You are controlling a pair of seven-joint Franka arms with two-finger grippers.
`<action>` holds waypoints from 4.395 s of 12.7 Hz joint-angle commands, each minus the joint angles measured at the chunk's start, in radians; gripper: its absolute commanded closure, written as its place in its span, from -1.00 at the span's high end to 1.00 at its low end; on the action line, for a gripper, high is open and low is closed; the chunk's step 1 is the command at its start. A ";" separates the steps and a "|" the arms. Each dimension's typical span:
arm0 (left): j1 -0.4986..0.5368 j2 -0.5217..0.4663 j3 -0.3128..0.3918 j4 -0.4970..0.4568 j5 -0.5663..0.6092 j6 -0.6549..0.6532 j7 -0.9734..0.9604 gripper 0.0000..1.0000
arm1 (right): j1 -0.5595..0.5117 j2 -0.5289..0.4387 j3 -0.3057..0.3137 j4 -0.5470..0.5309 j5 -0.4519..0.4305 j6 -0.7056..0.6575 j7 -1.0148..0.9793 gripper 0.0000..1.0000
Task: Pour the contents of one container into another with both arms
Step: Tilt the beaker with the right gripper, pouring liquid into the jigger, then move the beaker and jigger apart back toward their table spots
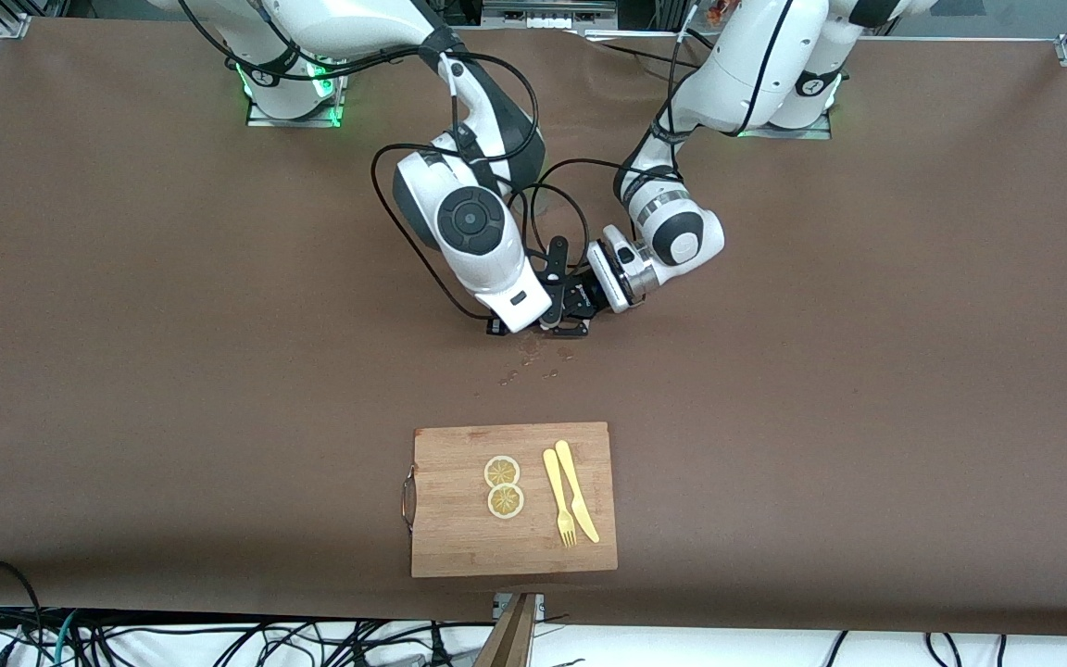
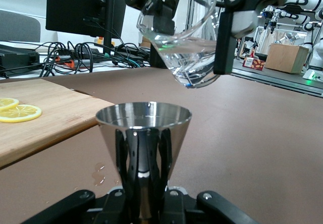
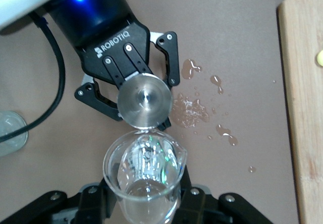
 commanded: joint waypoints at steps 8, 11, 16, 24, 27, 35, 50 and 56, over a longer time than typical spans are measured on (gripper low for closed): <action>-0.032 -0.015 0.017 -0.007 -0.140 0.014 0.091 -1.00 | 0.039 0.023 -0.004 0.032 -0.060 -0.027 0.032 -0.53; -0.034 -0.017 0.019 -0.007 -0.140 0.014 0.091 -1.00 | 0.046 0.026 -0.004 0.032 -0.071 -0.027 0.034 -0.53; -0.037 -0.018 0.022 -0.007 -0.140 0.023 0.091 -1.00 | 0.050 0.028 -0.004 0.033 -0.087 -0.027 0.035 -0.53; -0.039 -0.020 0.022 0.005 -0.140 0.037 0.091 -1.00 | 0.065 0.029 -0.004 0.035 -0.138 -0.027 0.035 -0.53; -0.039 -0.018 0.022 0.006 -0.140 0.038 0.091 -1.00 | 0.069 0.029 -0.004 0.035 -0.153 -0.024 0.035 -0.53; -0.039 -0.018 0.022 0.008 -0.140 0.038 0.089 -1.00 | 0.056 0.031 0.002 0.036 -0.146 -0.013 0.031 -0.52; 0.139 -0.119 0.020 -0.009 0.081 0.025 -0.076 -1.00 | -0.276 -0.073 0.057 -0.055 0.447 -0.002 -0.277 -0.51; 0.346 -0.196 0.017 -0.088 0.421 -0.135 -0.231 -1.00 | -0.468 -0.208 0.059 -0.322 0.731 -0.002 -0.603 -0.51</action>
